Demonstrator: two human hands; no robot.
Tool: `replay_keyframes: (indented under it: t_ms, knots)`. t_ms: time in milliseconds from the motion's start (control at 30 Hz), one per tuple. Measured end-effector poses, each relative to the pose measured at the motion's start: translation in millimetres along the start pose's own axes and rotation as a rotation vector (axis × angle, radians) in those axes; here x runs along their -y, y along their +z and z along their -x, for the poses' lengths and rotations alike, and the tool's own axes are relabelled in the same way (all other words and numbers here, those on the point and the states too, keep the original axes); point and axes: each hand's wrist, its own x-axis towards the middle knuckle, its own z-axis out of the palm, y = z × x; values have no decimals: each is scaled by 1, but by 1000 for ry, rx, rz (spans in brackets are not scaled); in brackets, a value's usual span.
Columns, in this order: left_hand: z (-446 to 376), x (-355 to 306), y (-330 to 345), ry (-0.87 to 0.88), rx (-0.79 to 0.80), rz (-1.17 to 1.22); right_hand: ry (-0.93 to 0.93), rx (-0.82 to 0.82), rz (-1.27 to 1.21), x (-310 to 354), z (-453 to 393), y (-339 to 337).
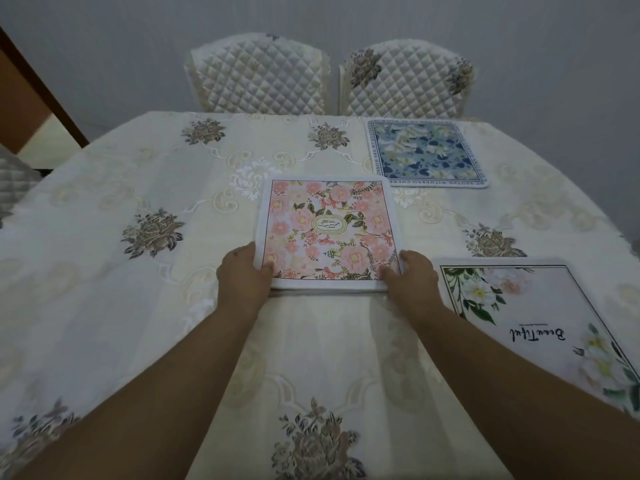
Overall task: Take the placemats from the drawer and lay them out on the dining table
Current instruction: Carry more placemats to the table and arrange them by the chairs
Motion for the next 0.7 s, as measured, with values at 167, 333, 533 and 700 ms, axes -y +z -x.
replay_keyframes:
  t_ms: [167, 333, 533, 700]
  knots:
    - [4, -44, -23, -33, 42, 132, -10, -71, -85, 18, -2, -18]
    - [36, -57, -62, 163, 65, 176, 126, 51, -466, 33, 25, -57]
    - [113, -51, -130, 80, 98, 745, 315, 386, -948, 26, 90, -114]
    - [173, -45, -178, 106, 154, 643, 120, 377, -733, 47, 166, -140]
